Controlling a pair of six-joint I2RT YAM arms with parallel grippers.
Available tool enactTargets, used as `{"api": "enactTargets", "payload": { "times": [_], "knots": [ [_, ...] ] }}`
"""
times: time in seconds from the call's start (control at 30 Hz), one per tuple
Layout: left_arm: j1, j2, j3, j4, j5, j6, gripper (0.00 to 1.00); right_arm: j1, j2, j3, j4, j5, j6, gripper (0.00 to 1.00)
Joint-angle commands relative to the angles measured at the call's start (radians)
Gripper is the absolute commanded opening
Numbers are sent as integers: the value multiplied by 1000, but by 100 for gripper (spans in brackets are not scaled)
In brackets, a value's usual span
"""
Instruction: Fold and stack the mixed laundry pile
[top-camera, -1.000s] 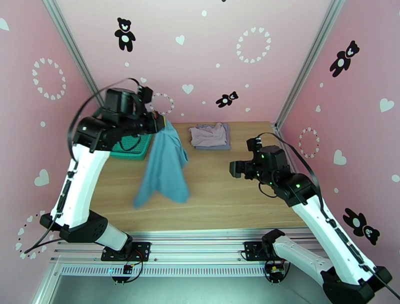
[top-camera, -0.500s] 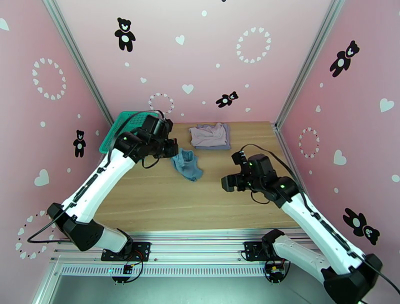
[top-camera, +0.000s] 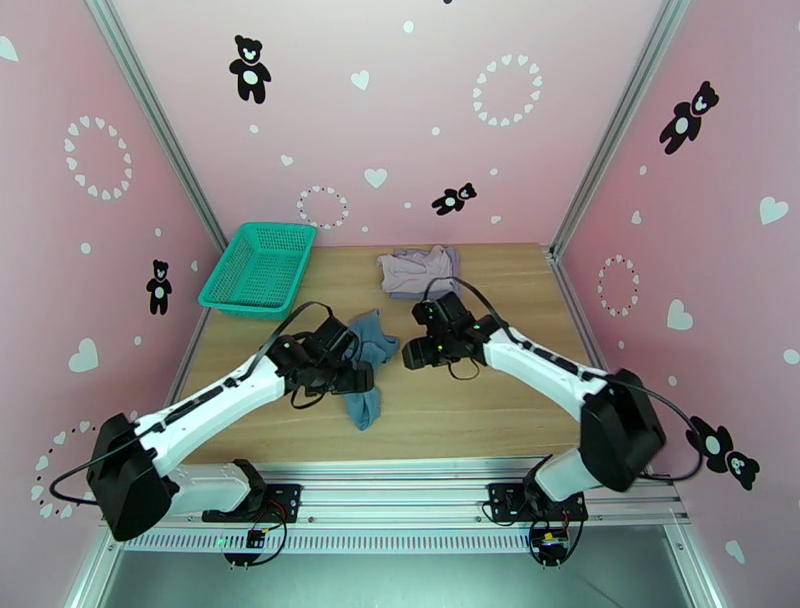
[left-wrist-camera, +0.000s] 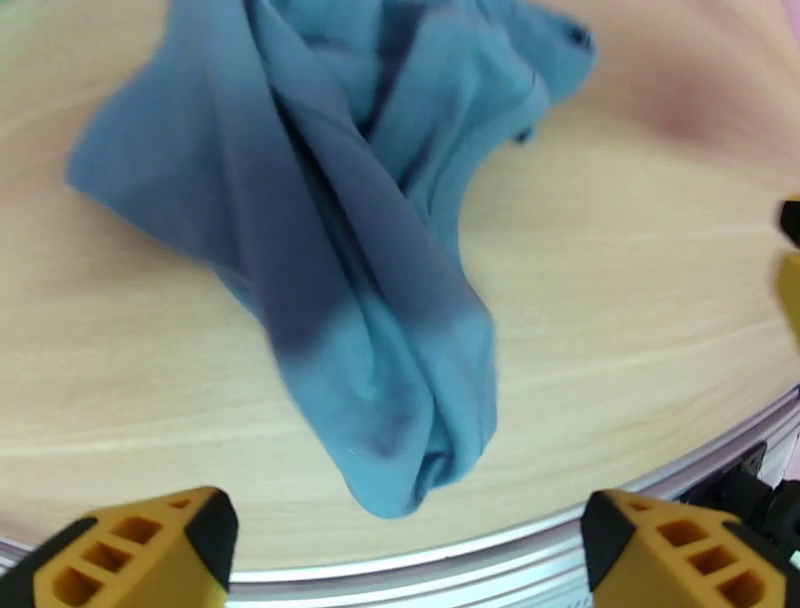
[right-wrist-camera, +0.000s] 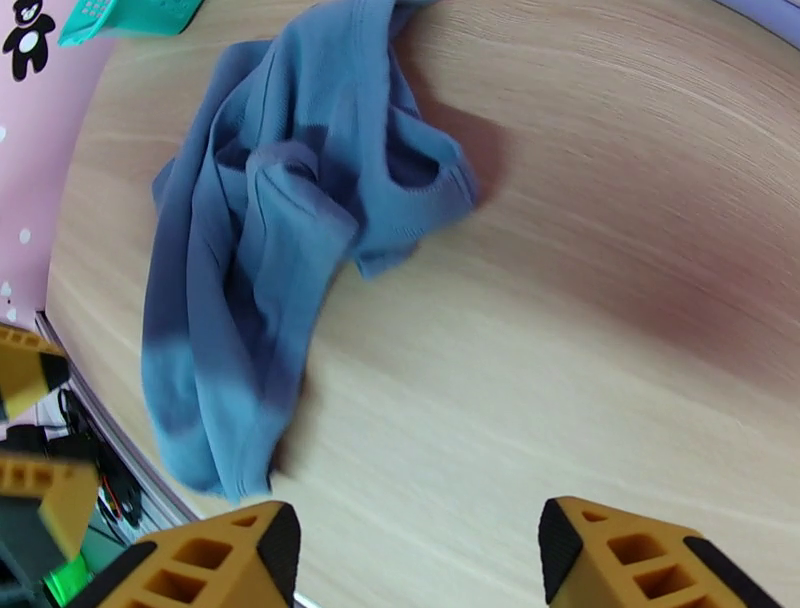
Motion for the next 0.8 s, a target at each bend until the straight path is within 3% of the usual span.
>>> {"api": "enactTargets", "payload": {
  "times": [0.0,0.13,0.3,0.6,0.77],
  "knots": [
    [56,-35,62,-106,-157,-45,99,61,113,95,42,-8,49,63],
    [207,-1,7,-73,-127,-28,97,109,217,173,72,18,82,58],
    [362,102,-124,134,-21,0,84,131,339,295,27,63,54,53],
    [409,300,-142,322,7,0,83,132,434,426,-80,180,-42,53],
    [425,364,-130,365,12,-6,73,135,454,422,-91,152,-64,52]
  ]
}}
